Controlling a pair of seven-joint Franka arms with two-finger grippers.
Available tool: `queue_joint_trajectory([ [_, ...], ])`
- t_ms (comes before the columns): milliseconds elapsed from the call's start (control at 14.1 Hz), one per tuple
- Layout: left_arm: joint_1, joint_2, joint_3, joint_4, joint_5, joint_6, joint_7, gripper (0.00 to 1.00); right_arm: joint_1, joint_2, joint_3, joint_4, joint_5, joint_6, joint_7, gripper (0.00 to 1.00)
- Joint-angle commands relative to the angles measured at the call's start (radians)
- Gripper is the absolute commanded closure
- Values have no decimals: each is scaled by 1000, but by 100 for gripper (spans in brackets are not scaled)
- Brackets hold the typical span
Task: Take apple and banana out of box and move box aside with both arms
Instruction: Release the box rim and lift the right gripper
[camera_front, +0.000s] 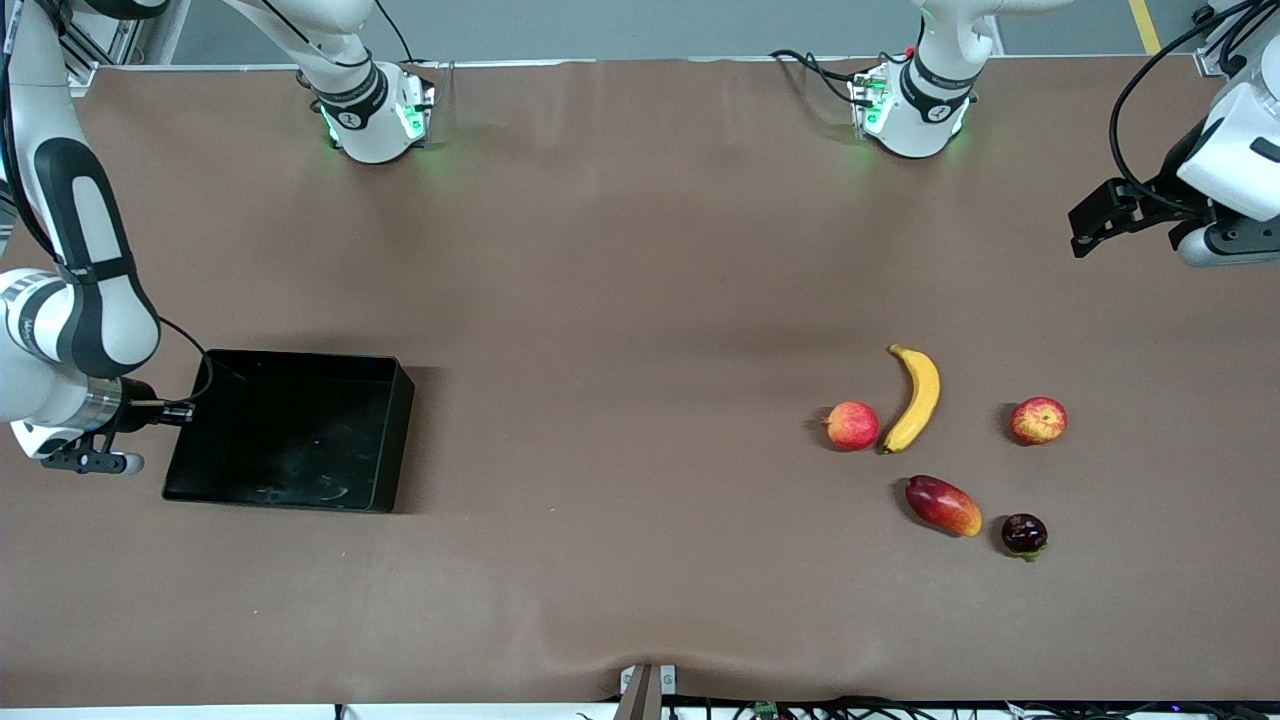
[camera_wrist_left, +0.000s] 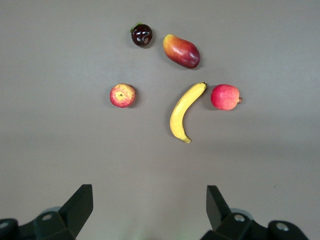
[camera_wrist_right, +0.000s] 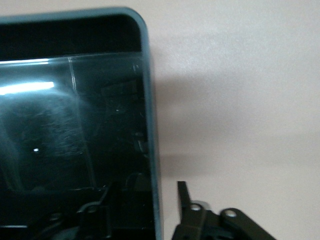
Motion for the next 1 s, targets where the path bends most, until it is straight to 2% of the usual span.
queue_joint_trajectory([
  [0, 5, -29, 5, -22, -21, 3, 18, 0, -9, -27, 17, 134, -3, -179, -5, 0],
  [213, 5, -29, 5, -22, -21, 2, 18, 0, 39, -67, 19, 211, -6, -311, 1, 0],
  [427, 5, -29, 6, -22, -21, 2, 18, 0, 139, -179, 16, 205, -12, -402, 23, 0],
  [640, 5, -29, 8, -21, -21, 3, 18, 0, 240, -305, 19, 196, -76, -489, 164, 0],
  [924, 5, -29, 11, -21, -21, 3, 18, 0, 274, -428, 22, 175, -65, -577, 221, 0],
])
